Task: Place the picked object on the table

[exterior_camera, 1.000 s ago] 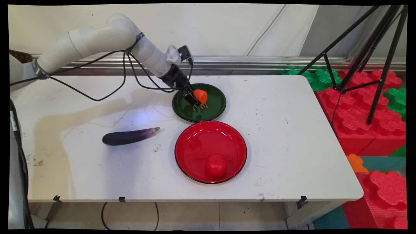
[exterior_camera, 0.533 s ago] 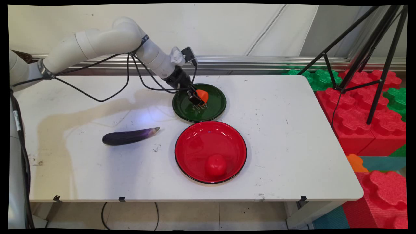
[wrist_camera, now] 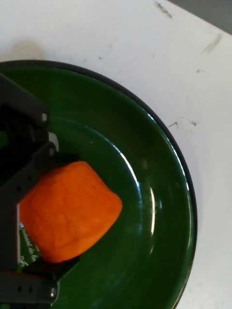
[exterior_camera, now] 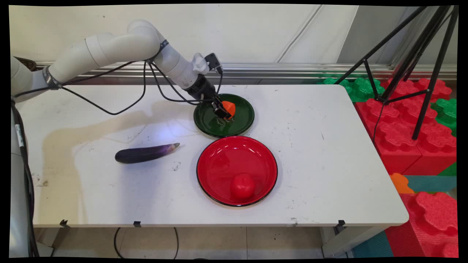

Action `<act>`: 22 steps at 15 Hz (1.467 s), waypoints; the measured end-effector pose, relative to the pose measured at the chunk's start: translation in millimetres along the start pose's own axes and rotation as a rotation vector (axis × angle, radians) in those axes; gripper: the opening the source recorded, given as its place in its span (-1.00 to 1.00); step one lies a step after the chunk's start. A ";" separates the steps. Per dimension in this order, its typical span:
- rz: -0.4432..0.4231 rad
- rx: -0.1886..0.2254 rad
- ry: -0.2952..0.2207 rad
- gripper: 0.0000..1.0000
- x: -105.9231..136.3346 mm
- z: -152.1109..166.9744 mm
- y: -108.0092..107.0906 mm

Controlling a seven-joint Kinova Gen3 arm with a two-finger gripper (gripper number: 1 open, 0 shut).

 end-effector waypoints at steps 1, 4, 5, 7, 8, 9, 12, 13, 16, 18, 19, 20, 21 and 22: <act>-0.001 0.000 0.003 -1.00 0.2 -2.9 0.4; 0.002 0.000 0.014 -1.00 0.1 -18.7 2.3; 0.005 0.000 0.018 -1.00 -0.3 -25.4 3.2; 0.015 -0.002 0.026 -1.00 -1.2 -42.5 5.7; 0.019 -0.003 0.029 -1.00 -1.9 -50.8 7.1; 0.026 -0.004 0.032 -1.00 -2.6 -60.8 9.0; 0.048 -0.008 0.033 -1.00 -6.3 -86.0 13.7; 0.058 -0.008 0.029 -1.00 -8.8 -94.9 15.2; 0.090 -0.011 0.003 -1.00 -21.4 -123.8 18.8; 0.112 -0.012 -0.023 -1.00 -32.8 -141.9 19.3; 0.124 -0.013 -0.039 -1.00 -38.6 -149.0 18.9; 0.132 -0.013 -0.049 -1.00 -42.4 -153.3 18.7; 0.142 -0.014 -0.067 -1.00 -49.2 -159.6 17.9; 0.151 -0.015 -0.080 -1.00 -54.4 -164.2 17.2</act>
